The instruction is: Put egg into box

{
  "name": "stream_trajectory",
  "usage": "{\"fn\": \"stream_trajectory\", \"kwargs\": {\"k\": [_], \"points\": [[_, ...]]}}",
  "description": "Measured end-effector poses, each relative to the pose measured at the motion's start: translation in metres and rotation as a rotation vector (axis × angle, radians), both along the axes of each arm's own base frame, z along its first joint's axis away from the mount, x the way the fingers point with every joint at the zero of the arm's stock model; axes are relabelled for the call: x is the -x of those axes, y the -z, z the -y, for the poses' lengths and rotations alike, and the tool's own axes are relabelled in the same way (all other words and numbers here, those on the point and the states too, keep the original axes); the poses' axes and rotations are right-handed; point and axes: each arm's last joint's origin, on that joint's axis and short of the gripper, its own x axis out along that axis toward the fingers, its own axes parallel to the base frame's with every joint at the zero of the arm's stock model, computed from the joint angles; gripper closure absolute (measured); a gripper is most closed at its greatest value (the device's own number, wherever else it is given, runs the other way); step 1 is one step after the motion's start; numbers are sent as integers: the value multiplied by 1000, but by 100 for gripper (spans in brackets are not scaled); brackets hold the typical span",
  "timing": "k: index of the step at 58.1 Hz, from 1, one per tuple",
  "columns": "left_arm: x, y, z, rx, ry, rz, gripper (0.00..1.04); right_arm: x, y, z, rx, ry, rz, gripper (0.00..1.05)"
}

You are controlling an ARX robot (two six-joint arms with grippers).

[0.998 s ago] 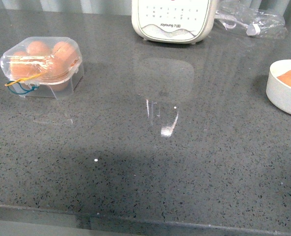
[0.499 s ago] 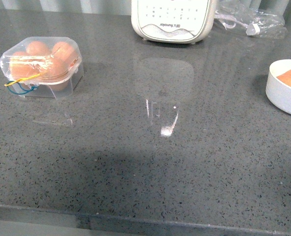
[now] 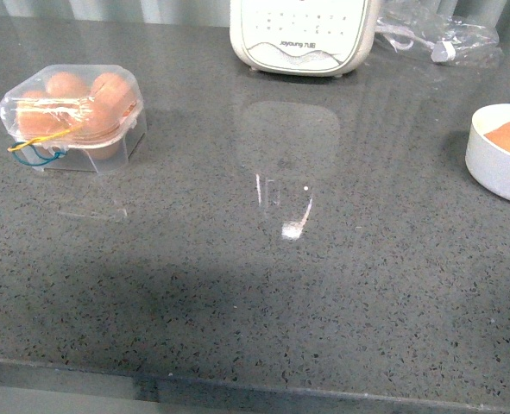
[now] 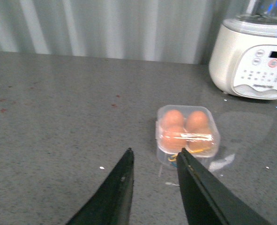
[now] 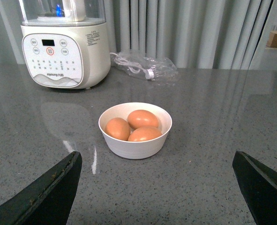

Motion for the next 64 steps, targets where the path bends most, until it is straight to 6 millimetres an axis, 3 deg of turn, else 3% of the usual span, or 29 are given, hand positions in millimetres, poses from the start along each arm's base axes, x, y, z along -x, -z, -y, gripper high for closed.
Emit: {"fn": "stream_trajectory", "kwargs": {"k": [8, 31, 54, 64], "points": [[5, 13, 3, 6, 19, 4, 102, 0, 0, 0, 0, -1, 0, 7], [15, 36, 3, 11, 16, 12, 101, 0, 0, 0, 0, 0, 0, 7], [20, 47, 3, 11, 16, 12, 101, 0, 0, 0, 0, 0, 0, 7], [31, 53, 3, 14, 15, 16, 101, 0, 0, 0, 0, 0, 0, 7]]}}
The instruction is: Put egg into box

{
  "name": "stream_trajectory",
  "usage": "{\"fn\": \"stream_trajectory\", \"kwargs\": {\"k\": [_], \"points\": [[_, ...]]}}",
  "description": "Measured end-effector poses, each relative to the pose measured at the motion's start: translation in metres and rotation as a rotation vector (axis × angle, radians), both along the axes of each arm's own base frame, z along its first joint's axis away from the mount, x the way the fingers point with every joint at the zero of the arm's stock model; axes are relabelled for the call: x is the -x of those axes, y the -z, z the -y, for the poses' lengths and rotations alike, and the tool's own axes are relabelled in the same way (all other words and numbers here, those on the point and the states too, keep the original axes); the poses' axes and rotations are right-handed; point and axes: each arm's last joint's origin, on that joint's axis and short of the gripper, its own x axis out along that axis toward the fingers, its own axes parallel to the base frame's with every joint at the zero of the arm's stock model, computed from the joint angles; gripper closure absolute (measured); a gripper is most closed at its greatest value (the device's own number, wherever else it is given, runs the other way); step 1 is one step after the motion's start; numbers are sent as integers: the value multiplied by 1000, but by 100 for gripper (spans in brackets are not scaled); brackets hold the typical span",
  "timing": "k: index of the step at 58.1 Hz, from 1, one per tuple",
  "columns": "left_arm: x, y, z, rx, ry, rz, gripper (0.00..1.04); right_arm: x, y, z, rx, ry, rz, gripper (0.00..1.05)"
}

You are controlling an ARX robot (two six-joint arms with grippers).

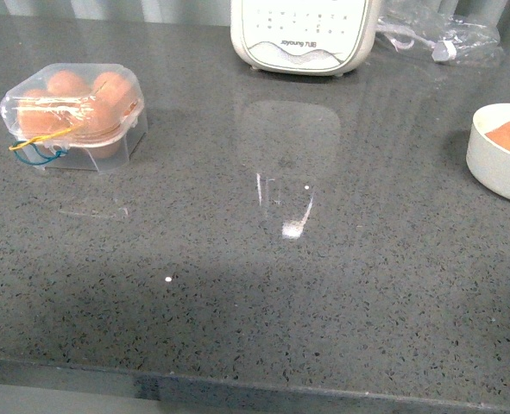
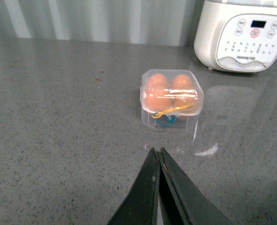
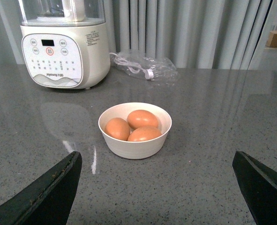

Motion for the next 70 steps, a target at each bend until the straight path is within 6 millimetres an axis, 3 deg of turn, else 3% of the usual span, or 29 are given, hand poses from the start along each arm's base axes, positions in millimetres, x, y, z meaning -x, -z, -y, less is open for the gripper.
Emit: {"fn": "stream_trajectory", "kwargs": {"k": [31, 42, 49, 59, 61, 70], "points": [[2, -2, 0, 0, 0, 22, 101, 0, 0, 0, 0, 0, 0, 7], [2, -2, 0, 0, 0, 22, 61, 0, 0, 0, 0, 0, 0, 7], [2, -2, 0, 0, 0, 22, 43, 0, 0, 0, 0, 0, 0, 7], [2, -2, 0, 0, 0, 22, 9, 0, 0, 0, 0, 0, 0, 7], [2, -2, 0, 0, 0, 22, 5, 0, 0, 0, 0, 0, 0, 7], [2, -2, 0, 0, 0, 22, 7, 0, 0, 0, 0, 0, 0, 7]]}}
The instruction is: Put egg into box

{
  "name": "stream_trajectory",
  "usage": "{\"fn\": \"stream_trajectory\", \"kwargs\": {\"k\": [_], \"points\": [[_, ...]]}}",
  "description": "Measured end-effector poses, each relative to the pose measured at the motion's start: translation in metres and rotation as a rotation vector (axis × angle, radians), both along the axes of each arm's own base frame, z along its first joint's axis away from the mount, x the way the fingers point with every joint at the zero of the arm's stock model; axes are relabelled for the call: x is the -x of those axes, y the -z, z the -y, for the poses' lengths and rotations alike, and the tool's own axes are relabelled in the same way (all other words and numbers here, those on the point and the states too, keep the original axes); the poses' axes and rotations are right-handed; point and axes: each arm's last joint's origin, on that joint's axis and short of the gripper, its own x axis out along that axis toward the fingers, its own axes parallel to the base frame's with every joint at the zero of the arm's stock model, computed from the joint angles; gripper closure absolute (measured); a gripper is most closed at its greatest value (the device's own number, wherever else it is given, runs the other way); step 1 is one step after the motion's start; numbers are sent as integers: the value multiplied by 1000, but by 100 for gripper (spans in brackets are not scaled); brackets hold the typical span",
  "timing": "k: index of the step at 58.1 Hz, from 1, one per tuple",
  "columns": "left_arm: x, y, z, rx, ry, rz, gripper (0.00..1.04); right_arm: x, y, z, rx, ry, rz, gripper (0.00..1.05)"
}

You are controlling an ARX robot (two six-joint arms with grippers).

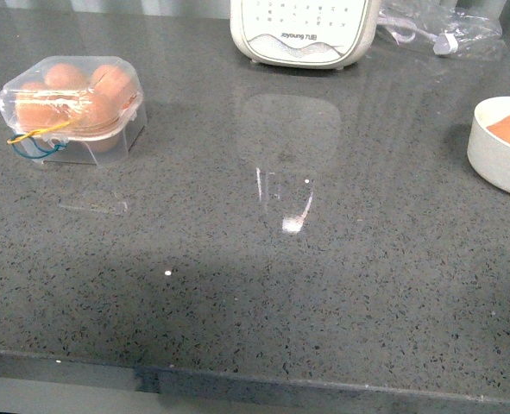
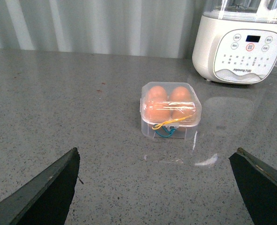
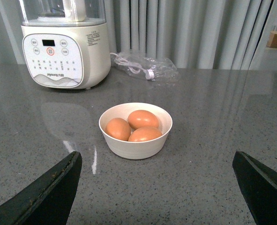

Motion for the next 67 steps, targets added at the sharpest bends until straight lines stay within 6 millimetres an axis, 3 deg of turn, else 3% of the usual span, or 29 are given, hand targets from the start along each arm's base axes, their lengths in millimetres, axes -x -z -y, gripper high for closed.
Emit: {"fn": "stream_trajectory", "kwargs": {"k": [67], "points": [[0, 0, 0, 0, 0, 0, 7, 0, 0, 0, 0, 0, 0, 7]]}}
